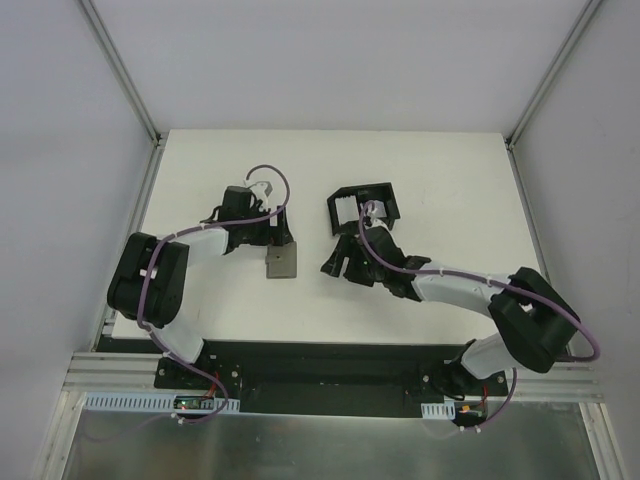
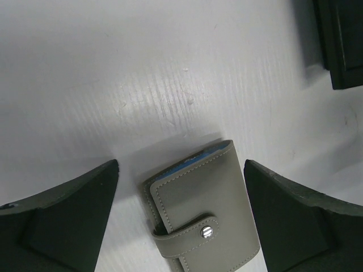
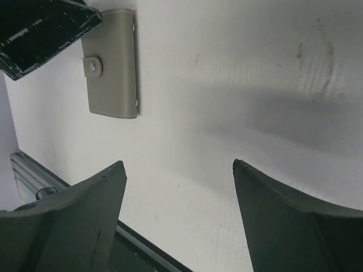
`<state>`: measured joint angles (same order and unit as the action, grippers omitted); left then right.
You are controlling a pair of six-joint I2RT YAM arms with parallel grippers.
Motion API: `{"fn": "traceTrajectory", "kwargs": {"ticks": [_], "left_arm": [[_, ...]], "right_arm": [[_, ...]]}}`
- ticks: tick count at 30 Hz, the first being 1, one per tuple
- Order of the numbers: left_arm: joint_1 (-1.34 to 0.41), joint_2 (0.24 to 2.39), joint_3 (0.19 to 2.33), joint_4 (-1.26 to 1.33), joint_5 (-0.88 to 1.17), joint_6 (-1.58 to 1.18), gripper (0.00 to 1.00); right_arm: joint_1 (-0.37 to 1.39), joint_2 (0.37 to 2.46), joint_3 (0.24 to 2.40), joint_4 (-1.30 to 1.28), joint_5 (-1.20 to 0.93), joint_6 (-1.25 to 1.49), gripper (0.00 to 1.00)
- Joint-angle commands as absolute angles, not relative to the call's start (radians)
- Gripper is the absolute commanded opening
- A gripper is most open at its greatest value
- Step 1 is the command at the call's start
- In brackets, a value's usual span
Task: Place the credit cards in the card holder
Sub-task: Open the card holder at the center of the board.
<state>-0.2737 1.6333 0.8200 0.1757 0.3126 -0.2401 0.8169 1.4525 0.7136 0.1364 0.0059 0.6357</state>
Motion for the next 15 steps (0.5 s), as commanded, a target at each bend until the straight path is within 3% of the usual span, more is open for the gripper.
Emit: {"fn": "traceTrajectory", "kwargs": {"ticks": [1, 11, 15], "left_arm": [[-0.270, 1.678, 0.847, 0.155, 0.435, -0.212, 0.89], [-0.279, 1.530, 0.602, 0.236, 0.503, -0.402, 0.74], [-0.296, 1.430, 0.482, 0.268, 0.445, -0.497, 0.69]], "right_arm": [[0.834, 1.505, 0.651, 0.334, -0.090, 0.750, 0.79], [0.925, 1.702, 0.680, 0.531, -0.201, 0.851, 0.72], [0.925, 1.753, 0.654, 0.624, -0.215, 0.916, 0.64]]}}
